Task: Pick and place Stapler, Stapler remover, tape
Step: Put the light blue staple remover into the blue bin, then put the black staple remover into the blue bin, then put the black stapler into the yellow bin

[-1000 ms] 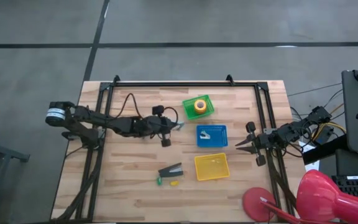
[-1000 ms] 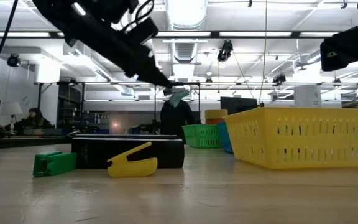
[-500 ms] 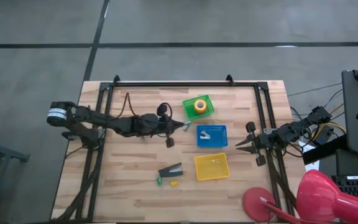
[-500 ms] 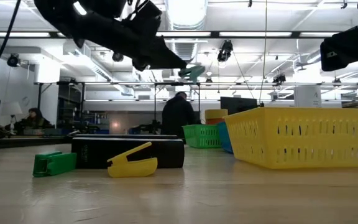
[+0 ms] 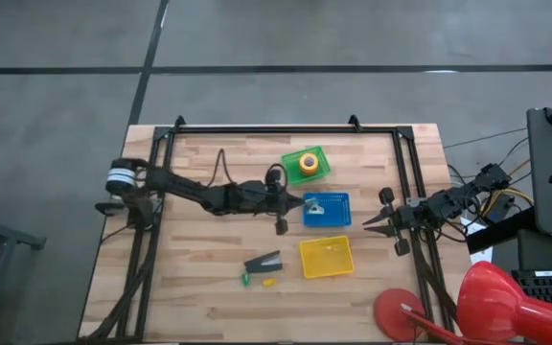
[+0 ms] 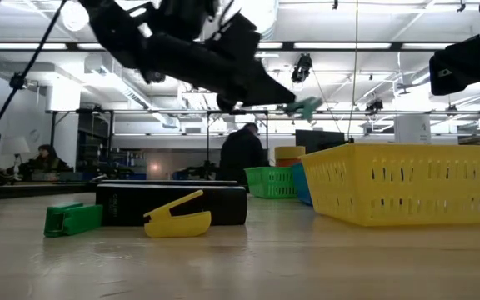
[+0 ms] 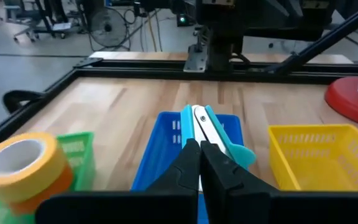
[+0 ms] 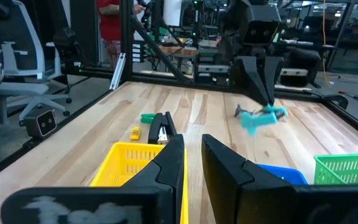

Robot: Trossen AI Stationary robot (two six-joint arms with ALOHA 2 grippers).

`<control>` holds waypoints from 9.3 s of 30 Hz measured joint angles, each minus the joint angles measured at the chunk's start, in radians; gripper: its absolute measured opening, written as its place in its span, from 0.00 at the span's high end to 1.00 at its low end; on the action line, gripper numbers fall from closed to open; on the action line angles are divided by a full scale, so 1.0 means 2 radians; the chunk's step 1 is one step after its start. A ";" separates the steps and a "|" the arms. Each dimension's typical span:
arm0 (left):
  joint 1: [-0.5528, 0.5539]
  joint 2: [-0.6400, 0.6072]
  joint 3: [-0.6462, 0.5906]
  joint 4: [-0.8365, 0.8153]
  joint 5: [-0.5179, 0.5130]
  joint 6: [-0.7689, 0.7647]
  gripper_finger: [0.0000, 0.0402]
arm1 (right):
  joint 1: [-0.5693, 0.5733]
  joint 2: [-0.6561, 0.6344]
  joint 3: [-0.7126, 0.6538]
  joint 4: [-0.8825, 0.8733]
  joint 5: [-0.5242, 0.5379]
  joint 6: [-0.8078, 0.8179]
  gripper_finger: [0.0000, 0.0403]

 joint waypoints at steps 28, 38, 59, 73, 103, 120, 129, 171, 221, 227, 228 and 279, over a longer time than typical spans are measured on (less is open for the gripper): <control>0.000 0.053 0.068 -0.087 0.033 -0.030 0.92 | 0.000 0.000 0.000 0.000 0.000 0.000 0.87; -0.001 -0.090 0.059 -0.403 -0.004 -0.018 0.88 | 0.000 0.000 0.000 0.000 0.000 0.000 0.87; -0.002 -0.287 -0.133 -0.491 -0.071 -0.064 0.88 | 0.000 0.000 0.000 0.000 0.000 0.000 0.87; -0.003 -0.299 -0.147 -0.629 -0.023 -0.108 0.85 | 0.000 0.000 0.000 0.000 0.000 0.000 0.87; -0.005 -0.220 -0.147 -0.626 -0.056 -0.042 0.78 | 0.000 0.000 0.000 0.000 0.000 -0.001 0.87; -0.005 -0.224 -0.147 -0.601 -0.051 -0.050 0.84 | 0.000 0.000 0.000 0.000 0.000 0.000 0.87; -0.005 -0.224 -0.147 -0.600 -0.051 -0.051 0.98 | 0.000 0.000 0.000 0.000 0.000 0.000 0.87; -0.019 -0.019 -0.072 0.100 0.075 -0.042 0.99 | 0.000 0.000 0.000 0.000 0.000 0.000 0.87; -0.029 -0.057 0.017 -0.286 0.123 -0.102 0.79 | 0.000 0.001 0.000 0.000 0.000 -0.001 0.87; -0.061 -0.072 0.014 -0.386 0.123 -0.137 0.79 | 0.000 0.002 0.000 0.000 0.000 0.000 0.87; -0.067 -0.072 0.011 -0.386 0.123 -0.146 0.79 | 0.000 0.002 0.000 0.000 0.000 0.000 0.87; -0.136 0.001 0.005 -0.360 0.050 -0.175 0.83 | 0.000 0.003 0.000 0.000 0.000 -0.001 0.87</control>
